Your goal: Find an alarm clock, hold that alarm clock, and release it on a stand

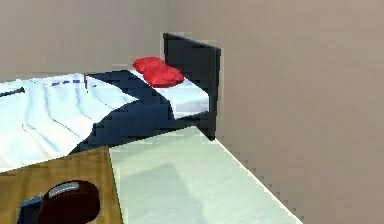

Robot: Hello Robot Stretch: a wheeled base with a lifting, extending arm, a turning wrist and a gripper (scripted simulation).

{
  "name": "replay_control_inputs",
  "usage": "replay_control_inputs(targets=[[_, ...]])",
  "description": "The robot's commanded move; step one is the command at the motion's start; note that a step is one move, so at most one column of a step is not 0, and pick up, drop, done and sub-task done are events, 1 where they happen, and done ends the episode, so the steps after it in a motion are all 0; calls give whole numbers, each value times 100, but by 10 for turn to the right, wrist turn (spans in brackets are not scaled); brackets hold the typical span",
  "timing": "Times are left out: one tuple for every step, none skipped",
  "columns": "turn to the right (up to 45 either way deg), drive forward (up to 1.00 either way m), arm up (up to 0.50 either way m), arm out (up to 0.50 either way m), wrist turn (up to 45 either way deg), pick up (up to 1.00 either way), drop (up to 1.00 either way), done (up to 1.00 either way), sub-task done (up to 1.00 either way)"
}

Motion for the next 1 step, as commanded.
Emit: replay_control_inputs(targets=[[450,0,0,0,0,0,0,0,0]])
